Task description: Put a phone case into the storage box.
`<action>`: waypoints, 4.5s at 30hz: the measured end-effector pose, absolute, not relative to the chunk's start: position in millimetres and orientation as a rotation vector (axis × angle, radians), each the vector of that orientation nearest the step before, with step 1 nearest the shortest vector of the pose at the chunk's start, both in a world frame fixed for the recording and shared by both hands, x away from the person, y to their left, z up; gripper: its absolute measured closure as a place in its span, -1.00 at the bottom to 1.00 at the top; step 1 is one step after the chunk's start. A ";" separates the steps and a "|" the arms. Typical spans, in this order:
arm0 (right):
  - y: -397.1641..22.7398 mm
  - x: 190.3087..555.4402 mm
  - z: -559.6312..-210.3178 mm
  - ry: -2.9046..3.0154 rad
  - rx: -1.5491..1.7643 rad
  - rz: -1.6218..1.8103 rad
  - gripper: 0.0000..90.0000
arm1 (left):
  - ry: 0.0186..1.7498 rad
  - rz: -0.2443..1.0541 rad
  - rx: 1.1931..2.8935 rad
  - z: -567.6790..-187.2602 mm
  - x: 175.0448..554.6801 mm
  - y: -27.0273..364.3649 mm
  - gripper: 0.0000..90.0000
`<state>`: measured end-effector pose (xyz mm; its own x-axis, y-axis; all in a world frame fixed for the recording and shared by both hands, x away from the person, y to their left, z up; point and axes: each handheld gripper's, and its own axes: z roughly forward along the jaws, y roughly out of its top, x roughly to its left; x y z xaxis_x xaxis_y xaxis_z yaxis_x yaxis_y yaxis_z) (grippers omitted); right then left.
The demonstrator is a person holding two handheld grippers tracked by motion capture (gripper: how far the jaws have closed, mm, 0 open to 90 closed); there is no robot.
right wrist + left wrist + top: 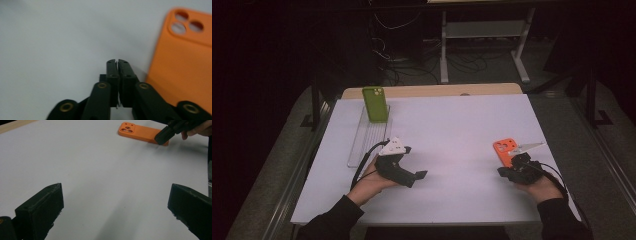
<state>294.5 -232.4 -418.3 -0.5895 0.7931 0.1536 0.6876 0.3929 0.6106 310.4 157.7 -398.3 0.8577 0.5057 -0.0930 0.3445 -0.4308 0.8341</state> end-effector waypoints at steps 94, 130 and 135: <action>-271.9 346.2 -377.0 2.121 1.472 0.904 -1.00 | 0.594 0.193 2.072 -400.3 309.9 154.3 -1.00; -265.6 337.8 -426.7 2.262 1.582 0.701 -0.97 | 0.600 0.173 2.074 -403.2 307.8 151.7 -1.00; -260.7 336.3 -433.4 2.282 1.587 0.659 -0.93 | 0.600 0.175 2.075 -403.3 307.6 151.5 -1.00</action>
